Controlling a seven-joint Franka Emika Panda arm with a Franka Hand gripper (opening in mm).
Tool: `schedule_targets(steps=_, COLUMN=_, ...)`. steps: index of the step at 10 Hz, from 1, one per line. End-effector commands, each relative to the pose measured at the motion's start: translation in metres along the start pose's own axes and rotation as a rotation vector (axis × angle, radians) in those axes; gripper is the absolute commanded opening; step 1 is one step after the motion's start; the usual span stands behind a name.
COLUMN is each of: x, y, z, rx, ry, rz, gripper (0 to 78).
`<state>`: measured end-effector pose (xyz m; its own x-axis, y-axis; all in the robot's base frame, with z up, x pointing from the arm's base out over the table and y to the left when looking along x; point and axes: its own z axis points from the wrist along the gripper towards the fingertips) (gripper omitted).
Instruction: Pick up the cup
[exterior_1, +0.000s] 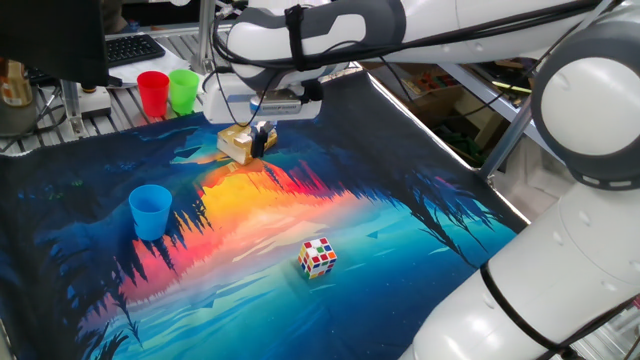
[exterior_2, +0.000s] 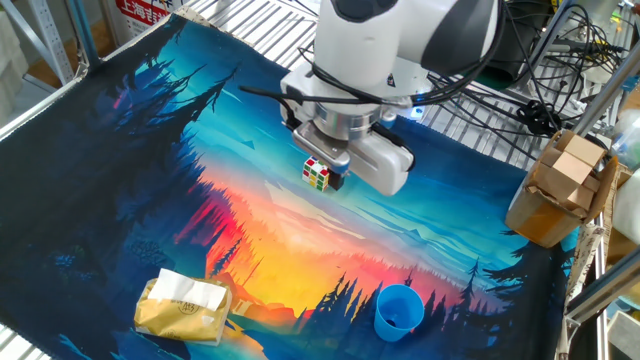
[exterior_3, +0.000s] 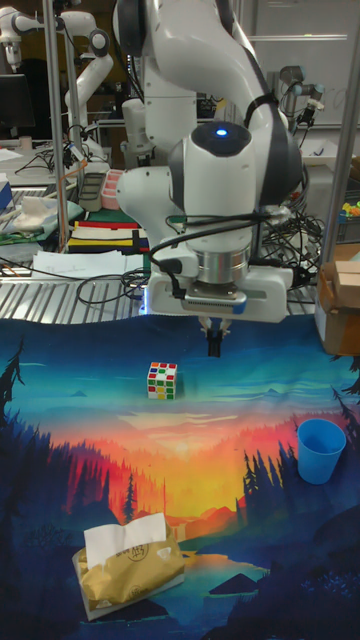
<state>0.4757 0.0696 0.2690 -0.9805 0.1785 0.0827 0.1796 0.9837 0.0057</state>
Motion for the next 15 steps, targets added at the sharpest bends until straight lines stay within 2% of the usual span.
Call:
schedule_targets(steps=1, x=0.0077, y=0.0112, z=0.0073, rx=-0.002, ry=-0.006, rz=-0.015, gripper=0.0)
schedule_targets(steps=4, x=0.0092, y=0.013, z=0.0095, rx=-0.002, ry=-0.006, rz=-0.015, gripper=0.0)
schedule_targets(steps=5, x=0.0092, y=0.013, z=0.0095, rx=-0.011, ry=-0.013, rz=-0.026, gripper=0.0)
schedule_targets(steps=6, x=0.0092, y=0.013, z=0.0095, rx=-0.042, ry=-0.05, rz=-0.023, gripper=0.0)
schedule_targets(steps=8, x=0.0092, y=0.013, z=0.0095, rx=-0.038, ry=-0.056, rz=-0.022, gripper=0.0)
schedule_targets(steps=11, x=0.0092, y=0.013, z=0.0095, rx=-0.033, ry=-0.026, rz=-0.008, gripper=0.0)
schedule_targets(steps=13, x=0.0092, y=0.013, z=0.0095, rx=-0.048, ry=-0.001, rz=0.0, gripper=0.0)
schedule_targets(steps=14, x=0.0092, y=0.013, z=0.0095, rx=-0.085, ry=0.013, rz=0.018, gripper=0.0)
schedule_targets(steps=15, x=0.0092, y=0.013, z=0.0095, rx=-0.099, ry=0.015, rz=0.025, gripper=0.0)
